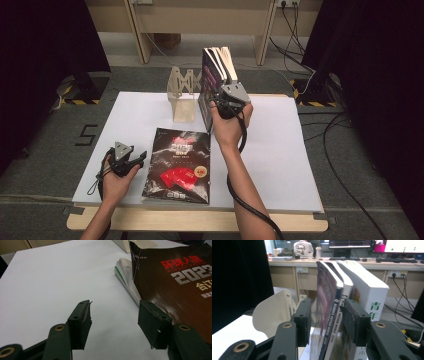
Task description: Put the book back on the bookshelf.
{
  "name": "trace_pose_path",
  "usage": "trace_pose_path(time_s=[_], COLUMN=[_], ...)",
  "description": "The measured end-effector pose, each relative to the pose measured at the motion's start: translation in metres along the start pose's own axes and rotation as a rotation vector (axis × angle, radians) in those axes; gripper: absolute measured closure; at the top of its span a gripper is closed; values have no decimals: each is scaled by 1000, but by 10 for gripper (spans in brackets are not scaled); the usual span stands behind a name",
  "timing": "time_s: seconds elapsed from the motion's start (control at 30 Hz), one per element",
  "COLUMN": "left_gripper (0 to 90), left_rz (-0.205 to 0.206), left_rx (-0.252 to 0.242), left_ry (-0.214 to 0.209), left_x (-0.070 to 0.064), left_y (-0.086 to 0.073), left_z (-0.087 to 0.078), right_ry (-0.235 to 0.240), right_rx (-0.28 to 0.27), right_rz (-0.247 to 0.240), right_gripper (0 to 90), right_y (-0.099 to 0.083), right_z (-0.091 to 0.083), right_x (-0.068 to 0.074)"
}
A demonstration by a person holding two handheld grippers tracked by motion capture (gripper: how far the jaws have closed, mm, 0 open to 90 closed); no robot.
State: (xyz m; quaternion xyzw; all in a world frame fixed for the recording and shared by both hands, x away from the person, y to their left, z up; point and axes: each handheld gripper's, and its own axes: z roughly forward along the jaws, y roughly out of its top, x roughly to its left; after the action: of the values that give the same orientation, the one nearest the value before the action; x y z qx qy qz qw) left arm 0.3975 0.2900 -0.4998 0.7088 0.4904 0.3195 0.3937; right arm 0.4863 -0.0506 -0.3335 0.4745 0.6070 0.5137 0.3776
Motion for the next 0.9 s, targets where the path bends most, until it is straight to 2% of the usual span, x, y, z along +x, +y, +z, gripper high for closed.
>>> trace_pose_path(time_s=[0.23, 0.37, 0.57, 0.67, 0.7, 0.9], left_gripper=[430, 430, 430, 430, 430, 430], left_rz=[-2, 0, -3, -4, -3, 1], left_rx=[-2, -1, 0, 0, 1, 2], left_ry=[-4, -3, -5, -6, -7, -8], left_x=[1, 0, 1, 1, 1, 1], left_y=[0, 0, 0, 0, 0, 0], left_z=[-1, -1, -1, 0, 0, -1], right_ry=[-25, -28, -66, -68, -75, -62], right_rx=[28, 41, 59, 56, 50, 40], right_rz=[33, 35, 37, 30, 11, -32], right_gripper=[587, 589, 600, 617, 628, 638], right_y=[-4, -8, -7, -5, -4, 8], right_z=[8, 10, 17, 20, 21, 29], right_x=[-3, -3, -4, -2, 0, 13])
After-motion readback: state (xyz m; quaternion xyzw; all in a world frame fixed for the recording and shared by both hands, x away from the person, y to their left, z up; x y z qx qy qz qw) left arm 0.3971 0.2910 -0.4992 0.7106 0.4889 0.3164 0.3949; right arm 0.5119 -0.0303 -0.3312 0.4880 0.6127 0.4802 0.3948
